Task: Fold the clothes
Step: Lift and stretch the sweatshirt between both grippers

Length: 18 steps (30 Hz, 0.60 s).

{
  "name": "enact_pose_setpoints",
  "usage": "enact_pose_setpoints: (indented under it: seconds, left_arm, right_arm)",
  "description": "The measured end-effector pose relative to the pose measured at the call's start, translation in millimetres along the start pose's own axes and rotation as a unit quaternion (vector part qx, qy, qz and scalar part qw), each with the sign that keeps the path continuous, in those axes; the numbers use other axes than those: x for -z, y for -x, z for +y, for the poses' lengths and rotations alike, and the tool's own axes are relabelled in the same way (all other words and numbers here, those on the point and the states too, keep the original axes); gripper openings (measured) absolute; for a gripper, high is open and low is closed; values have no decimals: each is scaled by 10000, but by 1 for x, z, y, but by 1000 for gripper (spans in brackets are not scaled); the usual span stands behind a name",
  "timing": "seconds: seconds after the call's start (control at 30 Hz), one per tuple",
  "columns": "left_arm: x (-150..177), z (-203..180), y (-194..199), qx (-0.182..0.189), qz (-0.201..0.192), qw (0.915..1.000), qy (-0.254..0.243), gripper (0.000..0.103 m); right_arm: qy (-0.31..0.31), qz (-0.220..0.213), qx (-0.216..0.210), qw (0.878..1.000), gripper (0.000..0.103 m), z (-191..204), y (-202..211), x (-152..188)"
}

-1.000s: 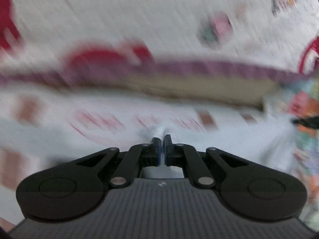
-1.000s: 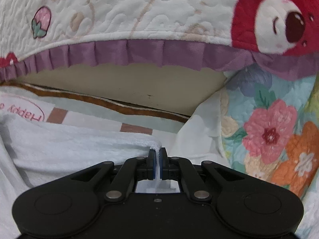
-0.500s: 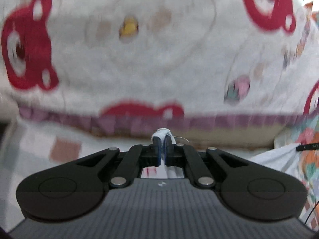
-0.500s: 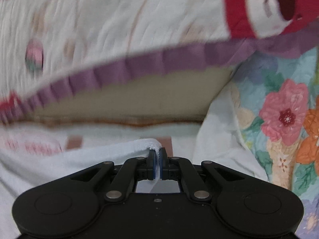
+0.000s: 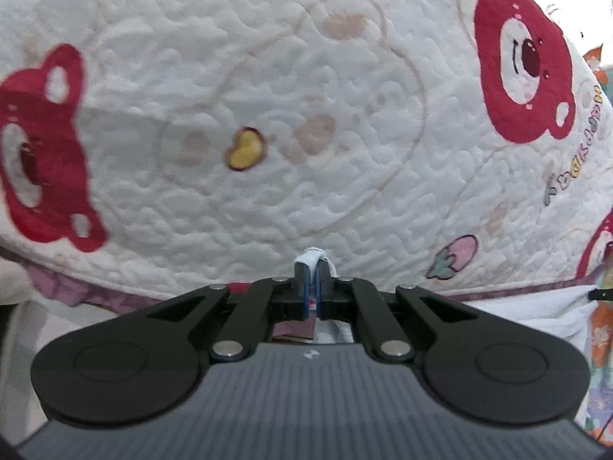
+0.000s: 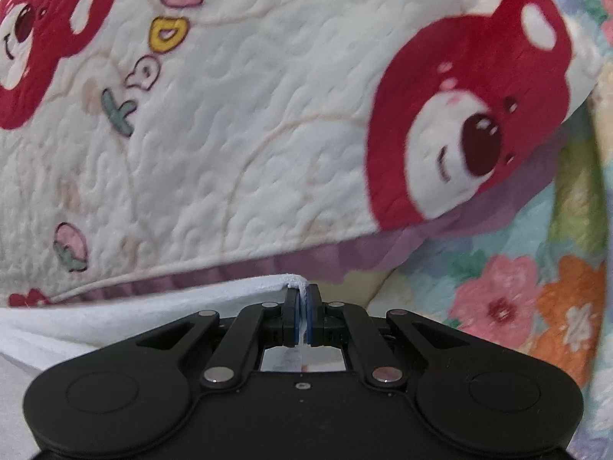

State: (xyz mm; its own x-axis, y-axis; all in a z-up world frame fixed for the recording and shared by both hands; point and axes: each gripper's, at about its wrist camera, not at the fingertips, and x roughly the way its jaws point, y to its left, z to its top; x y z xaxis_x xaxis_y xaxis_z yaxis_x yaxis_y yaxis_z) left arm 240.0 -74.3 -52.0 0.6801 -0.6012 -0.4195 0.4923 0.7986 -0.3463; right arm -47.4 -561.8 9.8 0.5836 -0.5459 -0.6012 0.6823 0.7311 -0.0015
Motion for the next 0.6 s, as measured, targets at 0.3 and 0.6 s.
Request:
enact_pose_setpoints:
  seconds: [0.3, 0.6]
  left_arm:
    - [76, -5, -105, -590, 1712, 9826, -411, 2]
    - [63, 13, -138, -586, 1704, 9836, 21, 2]
  right_arm:
    - [392, 689, 477, 9957, 3, -15, -75, 40]
    - [-295, 1089, 314, 9931, 8, -46, -151, 63]
